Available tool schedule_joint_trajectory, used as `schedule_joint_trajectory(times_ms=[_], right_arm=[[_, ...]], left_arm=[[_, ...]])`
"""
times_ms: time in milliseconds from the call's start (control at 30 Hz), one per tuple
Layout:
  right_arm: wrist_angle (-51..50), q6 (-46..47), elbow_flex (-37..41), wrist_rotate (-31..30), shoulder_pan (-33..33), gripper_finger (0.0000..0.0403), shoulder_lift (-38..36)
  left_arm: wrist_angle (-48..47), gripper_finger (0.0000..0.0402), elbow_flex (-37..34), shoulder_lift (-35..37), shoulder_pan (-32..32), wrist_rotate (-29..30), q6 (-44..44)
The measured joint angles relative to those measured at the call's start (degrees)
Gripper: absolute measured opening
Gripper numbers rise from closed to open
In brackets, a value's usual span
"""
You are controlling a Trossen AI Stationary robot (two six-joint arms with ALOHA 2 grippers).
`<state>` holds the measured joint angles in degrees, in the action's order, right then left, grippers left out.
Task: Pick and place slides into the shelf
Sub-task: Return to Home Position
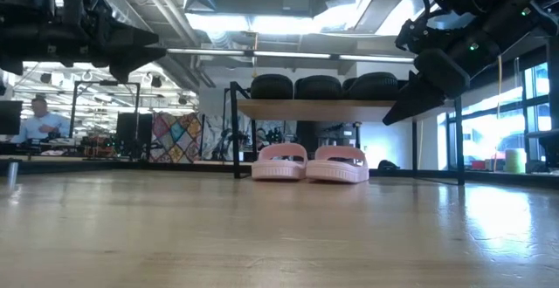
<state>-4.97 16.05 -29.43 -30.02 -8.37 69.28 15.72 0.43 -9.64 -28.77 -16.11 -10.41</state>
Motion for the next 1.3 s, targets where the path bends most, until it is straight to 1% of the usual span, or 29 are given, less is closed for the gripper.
schedule_joint_trajectory(times_ms=[267, 467, 567, 633, 867, 1000, 1067, 1200, 1300], right_arm=[[-0.01, 0.05, 0.00, 0.00, 0.01, 0.0120, 0.00], [-0.03, 0.20, 0.00, 0.02, 0.00, 0.0120, -0.02], [-0.12, 0.23, 0.00, 0.02, 0.01, 0.0120, -0.02], [-0.33, 0.28, 0.00, 0.02, 0.01, 0.0120, -0.02], [-0.26, 1.79, 0.00, -0.18, 0.03, 0.0120, -0.04], [0.04, 3.17, -0.04, -5.02, 0.93, 0.0120, -0.04], [0.04, 3.11, -0.04, -5.82, 1.65, 0.0120, -0.14], [-0.14, -0.01, -0.04, -5.89, 2.91, 0.0120, -0.92], [-1.03, -2.04, -0.05, -5.87, 3.76, 0.0120, -2.80]], left_arm=[[-7.22, 0.0208, 0.00, 5.38, -3.91, -0.04, 0.00], [-8.74, 0.0208, 0.00, 8.38, -6.63, -0.04, 0.28], [-11.01, 0.0208, 0.00, 9.48, -8.28, 0.05, 0.52], [-12.84, 0.0208, 0.00, 9.50, -9.60, 0.36, 0.55], [-13.02, 0.0208, 0.14, 9.50, -12.10, 0.35, 0.07], [-13.07, 0.0208, 0.16, 9.50, -12.09, 0.23, 0.02], [-13.10, 0.0208, 0.17, 9.50, -12.09, 0.20, 0.02], [-13.13, 0.0208, 0.17, 9.50, -12.09, 0.20, 0.02], [-13.15, 0.0208, 0.17, 9.50, -12.09, 0.31, 0.26]])
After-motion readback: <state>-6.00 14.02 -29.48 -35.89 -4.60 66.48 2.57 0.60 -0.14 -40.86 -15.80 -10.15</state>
